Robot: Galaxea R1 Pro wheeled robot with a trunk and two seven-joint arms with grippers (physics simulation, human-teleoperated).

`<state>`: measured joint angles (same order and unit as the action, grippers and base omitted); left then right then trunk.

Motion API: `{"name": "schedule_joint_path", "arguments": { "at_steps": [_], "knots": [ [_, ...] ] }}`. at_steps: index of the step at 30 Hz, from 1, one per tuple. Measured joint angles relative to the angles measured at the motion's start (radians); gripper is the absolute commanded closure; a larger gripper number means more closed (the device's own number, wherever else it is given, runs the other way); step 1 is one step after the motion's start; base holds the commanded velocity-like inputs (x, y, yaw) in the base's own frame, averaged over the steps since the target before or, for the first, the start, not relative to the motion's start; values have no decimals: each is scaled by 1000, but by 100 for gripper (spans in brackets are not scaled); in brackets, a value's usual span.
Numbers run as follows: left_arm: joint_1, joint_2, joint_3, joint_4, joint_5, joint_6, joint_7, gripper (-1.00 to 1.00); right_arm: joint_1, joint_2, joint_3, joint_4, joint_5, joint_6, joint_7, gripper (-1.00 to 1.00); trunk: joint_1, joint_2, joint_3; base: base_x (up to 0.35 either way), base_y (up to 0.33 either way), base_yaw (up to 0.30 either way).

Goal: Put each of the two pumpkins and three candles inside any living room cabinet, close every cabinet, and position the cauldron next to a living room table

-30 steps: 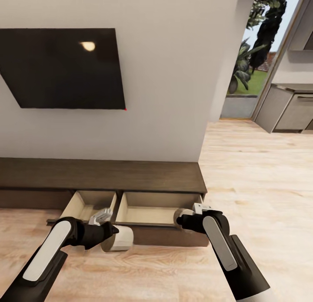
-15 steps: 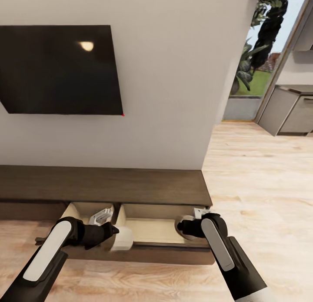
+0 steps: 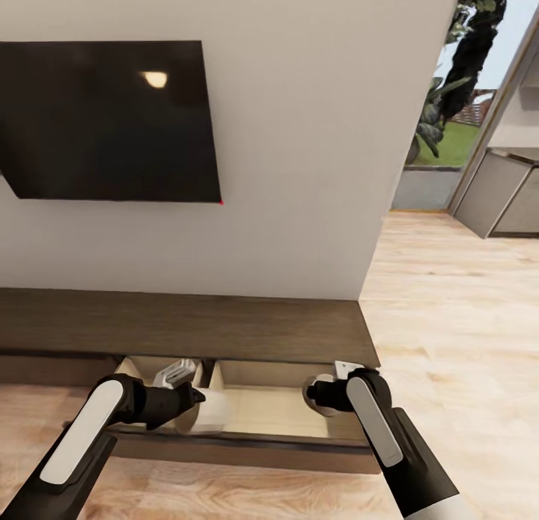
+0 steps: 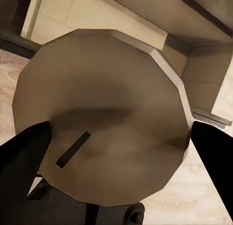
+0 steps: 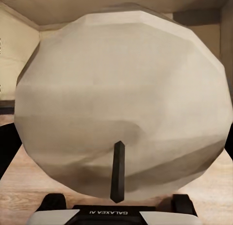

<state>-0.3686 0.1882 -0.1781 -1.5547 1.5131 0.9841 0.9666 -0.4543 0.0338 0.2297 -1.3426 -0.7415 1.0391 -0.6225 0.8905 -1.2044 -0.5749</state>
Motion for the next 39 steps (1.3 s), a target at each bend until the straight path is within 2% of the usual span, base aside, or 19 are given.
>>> {"name": "schedule_joint_path", "arguments": {
  "at_steps": [10,15,18,19,20,22,24,25,27,29,39],
  "knots": [
    [0,-2,-1,-1,-7,1,3,100,0,0,5,41,2,0,0,100,0,0,0,94,0,54],
    [-13,-39,-10,-1,-17,-3,10,100,0,0,7,45,7,0,-1,100,0,0,0,27,0,1],
    [-44,-56,-29,5,-97,0,18,100,0,0,8,44,14,-1,-1,100,0,0,0,3,0,0],
    [-52,-68,-45,6,-140,0,20,100,0,0,8,44,15,-1,-1,100,0,0,0,0,0,0],
    [-56,-82,-57,6,-168,-2,21,100,0,0,8,44,16,-1,-1,100,0,0,0,0,0,0],
    [-65,-130,-78,8,-283,-4,23,100,1,0,9,43,17,-1,-1,100,0,0,0,0,0,0],
    [-68,-164,-82,17,-378,-1,19,100,1,0,8,42,17,-1,-2,100,0,0,0,0,0,0],
    [-68,-174,-83,23,-400,-1,17,100,0,0,9,43,18,-1,-2,100,0,0,0,0,0,0],
    [-68,-191,-90,33,-426,-4,13,100,0,0,8,45,18,-2,-3,100,0,0,0,0,0,-42],
    [-68,-198,-101,35,-437,-3,13,100,0,0,8,45,15,-2,-3,100,0,0,0,0,0,-150],
    [-68,-201,-113,37,-445,-4,10,100,1,0,7,46,16,-2,-4,100,0,0,0,0,67,-31]
  ]
}}
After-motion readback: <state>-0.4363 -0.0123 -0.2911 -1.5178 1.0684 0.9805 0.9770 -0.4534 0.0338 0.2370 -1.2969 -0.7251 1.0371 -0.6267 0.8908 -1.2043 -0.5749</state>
